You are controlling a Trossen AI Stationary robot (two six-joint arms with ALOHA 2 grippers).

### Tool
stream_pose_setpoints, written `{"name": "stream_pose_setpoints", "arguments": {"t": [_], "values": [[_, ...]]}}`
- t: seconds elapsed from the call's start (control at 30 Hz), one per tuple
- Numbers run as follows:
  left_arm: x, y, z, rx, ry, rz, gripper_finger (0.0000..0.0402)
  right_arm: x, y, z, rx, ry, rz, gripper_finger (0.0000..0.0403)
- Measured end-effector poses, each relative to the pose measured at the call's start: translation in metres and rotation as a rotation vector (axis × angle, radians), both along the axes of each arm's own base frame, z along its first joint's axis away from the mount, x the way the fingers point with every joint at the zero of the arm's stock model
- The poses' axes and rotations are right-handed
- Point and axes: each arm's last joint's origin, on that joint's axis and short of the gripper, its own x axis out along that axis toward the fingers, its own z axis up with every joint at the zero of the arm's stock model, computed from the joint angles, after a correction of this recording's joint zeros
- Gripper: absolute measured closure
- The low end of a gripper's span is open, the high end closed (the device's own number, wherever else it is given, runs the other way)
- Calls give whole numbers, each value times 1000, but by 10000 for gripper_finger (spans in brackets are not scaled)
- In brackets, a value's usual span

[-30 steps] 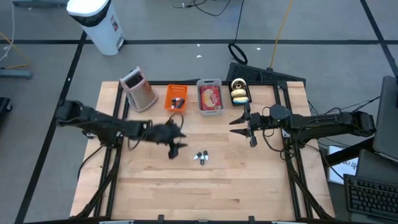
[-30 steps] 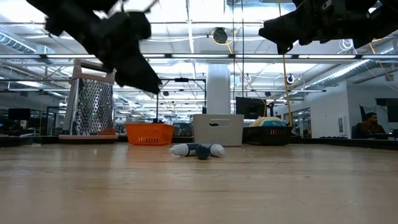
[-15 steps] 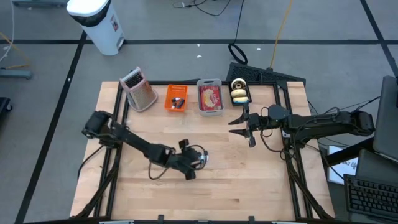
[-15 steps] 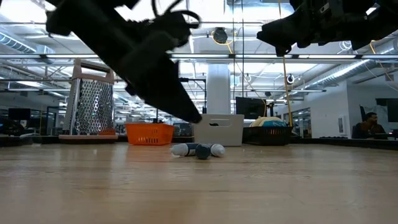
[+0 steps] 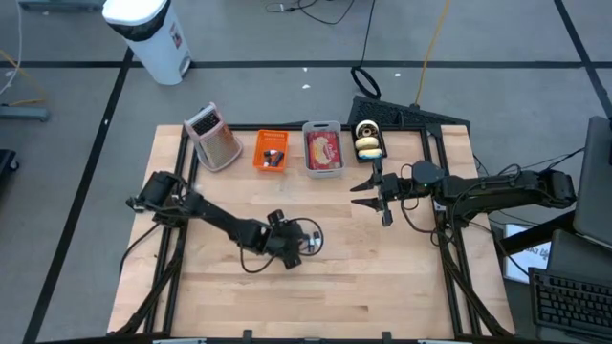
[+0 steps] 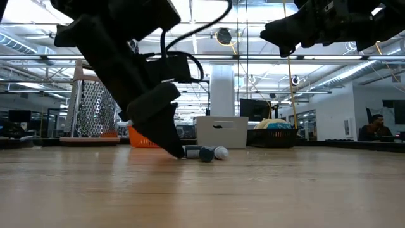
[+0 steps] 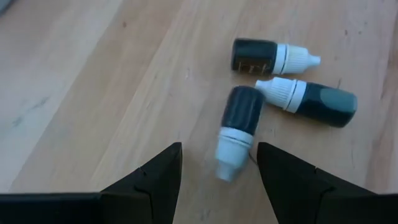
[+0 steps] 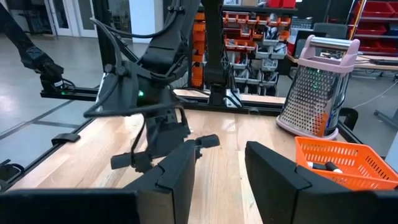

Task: Pick & Place Food Item
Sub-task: Put the left black food coloring bottle into the orange bin

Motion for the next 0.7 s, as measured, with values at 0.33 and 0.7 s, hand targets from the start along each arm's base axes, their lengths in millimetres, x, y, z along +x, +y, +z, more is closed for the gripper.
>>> {"name": "stream_pose_setpoints", "arguments": {"t": [0.33,0.7], "values": [[3,2,-1,57,29,-120,190,0,0,0,1,0,1,273],[8,18,-2,-39,87,-284,193,0,0,0,12,2,0,273]]}}
